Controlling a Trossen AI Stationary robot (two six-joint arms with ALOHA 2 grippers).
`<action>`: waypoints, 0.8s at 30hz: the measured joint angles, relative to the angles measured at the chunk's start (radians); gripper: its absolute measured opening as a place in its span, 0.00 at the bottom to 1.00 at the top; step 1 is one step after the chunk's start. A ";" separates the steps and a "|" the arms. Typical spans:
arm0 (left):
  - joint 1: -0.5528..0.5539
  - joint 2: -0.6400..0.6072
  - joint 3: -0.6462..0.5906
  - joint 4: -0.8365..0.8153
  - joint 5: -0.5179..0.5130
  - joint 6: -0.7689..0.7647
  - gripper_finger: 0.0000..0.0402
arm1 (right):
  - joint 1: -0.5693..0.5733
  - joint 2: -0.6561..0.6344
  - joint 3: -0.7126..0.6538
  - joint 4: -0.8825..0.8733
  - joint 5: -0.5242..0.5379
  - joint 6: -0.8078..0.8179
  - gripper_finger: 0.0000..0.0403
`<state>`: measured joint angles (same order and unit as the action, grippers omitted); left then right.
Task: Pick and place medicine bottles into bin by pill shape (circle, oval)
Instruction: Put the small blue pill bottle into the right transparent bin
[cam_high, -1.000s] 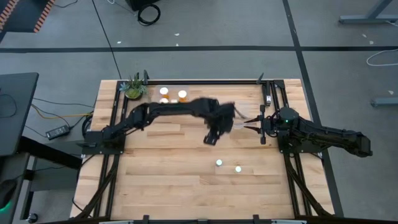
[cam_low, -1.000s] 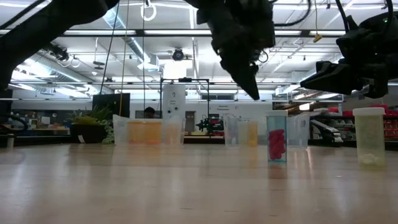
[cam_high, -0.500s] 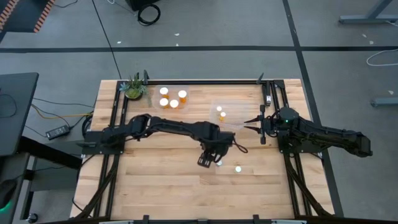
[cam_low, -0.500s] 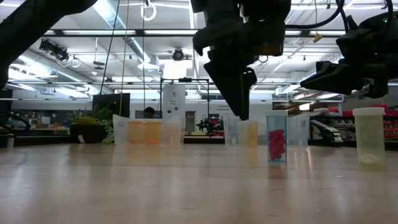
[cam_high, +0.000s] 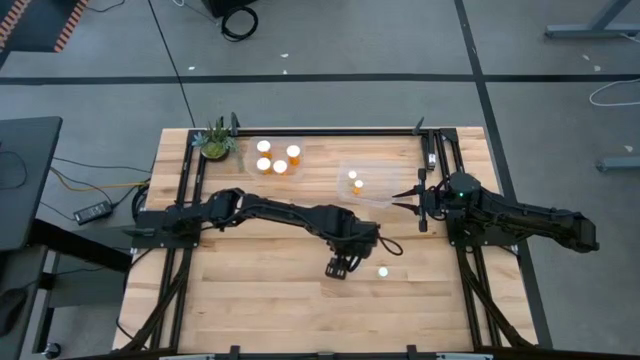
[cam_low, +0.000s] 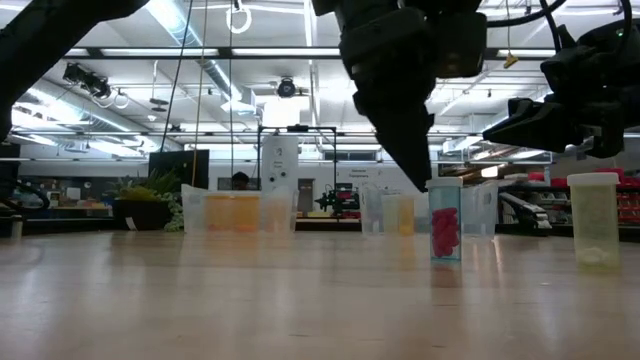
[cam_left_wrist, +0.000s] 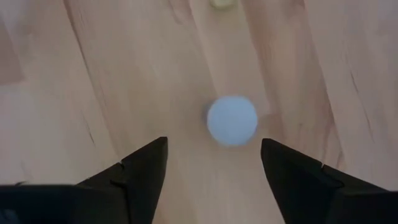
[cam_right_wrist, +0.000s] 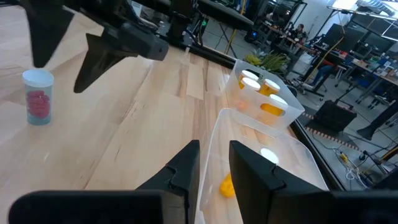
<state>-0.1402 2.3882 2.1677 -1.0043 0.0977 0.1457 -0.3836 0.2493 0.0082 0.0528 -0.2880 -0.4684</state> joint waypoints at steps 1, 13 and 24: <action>0.000 0.000 0.000 0.015 0.000 -0.005 0.68 | 0.000 0.000 0.000 0.000 0.000 0.000 0.23; -0.002 0.029 0.002 0.072 0.058 -0.012 0.73 | 0.000 0.000 0.000 0.000 0.000 0.000 0.23; -0.003 0.050 -0.001 0.084 0.064 -0.004 0.72 | 0.000 0.000 0.000 -0.001 0.000 0.000 0.23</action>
<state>-0.1432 2.4382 2.1670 -0.9207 0.1616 0.1417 -0.3837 0.2489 0.0082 0.0521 -0.2882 -0.4683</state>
